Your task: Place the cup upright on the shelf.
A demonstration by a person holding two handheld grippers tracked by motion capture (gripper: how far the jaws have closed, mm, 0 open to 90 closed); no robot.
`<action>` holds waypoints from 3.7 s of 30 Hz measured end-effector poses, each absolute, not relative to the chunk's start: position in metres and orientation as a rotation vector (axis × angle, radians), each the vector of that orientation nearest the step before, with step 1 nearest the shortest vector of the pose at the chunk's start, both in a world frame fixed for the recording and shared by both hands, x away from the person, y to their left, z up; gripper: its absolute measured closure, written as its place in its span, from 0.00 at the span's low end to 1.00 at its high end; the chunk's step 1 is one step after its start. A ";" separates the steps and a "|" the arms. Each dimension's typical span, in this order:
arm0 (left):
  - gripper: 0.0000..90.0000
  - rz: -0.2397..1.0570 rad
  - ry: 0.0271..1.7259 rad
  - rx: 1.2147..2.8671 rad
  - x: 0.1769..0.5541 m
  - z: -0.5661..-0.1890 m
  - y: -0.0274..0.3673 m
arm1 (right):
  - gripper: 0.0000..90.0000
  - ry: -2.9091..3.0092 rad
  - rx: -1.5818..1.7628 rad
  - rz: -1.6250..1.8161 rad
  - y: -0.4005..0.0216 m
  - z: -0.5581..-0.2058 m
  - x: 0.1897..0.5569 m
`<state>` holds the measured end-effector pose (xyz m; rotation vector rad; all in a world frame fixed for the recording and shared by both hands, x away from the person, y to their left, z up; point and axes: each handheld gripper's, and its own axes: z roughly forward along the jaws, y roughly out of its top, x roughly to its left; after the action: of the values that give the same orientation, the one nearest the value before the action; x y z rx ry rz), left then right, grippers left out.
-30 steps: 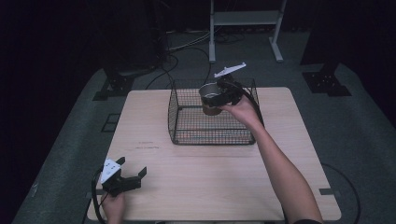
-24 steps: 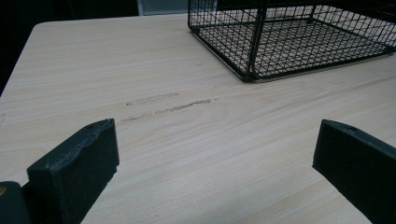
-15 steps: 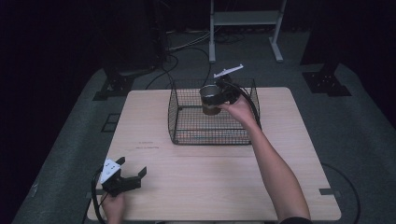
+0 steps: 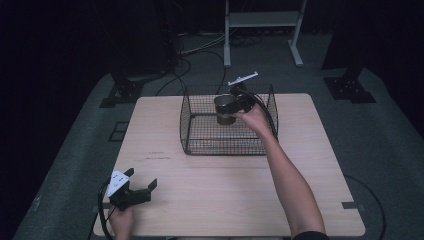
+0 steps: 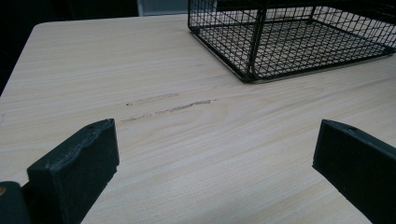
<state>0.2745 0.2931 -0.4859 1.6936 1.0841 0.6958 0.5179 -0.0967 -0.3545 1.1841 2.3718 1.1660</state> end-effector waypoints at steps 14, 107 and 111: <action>0.00 0.699 1.086 1.684 0.274 -0.486 0.294 | 0.20 2.436 1.226 1.054 -0.101 -0.371 0.530; 0.00 0.686 1.093 1.664 0.274 -0.486 0.296 | 0.14 2.493 1.290 0.879 -0.099 -0.387 0.533; 0.00 0.685 1.094 1.660 0.274 -0.486 0.296 | 0.14 2.469 1.303 0.918 -0.105 -0.380 0.531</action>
<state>0.2744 0.2961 -0.4859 1.6598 1.0939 0.6848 0.5314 -0.1052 -0.3802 1.3029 2.4694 0.9177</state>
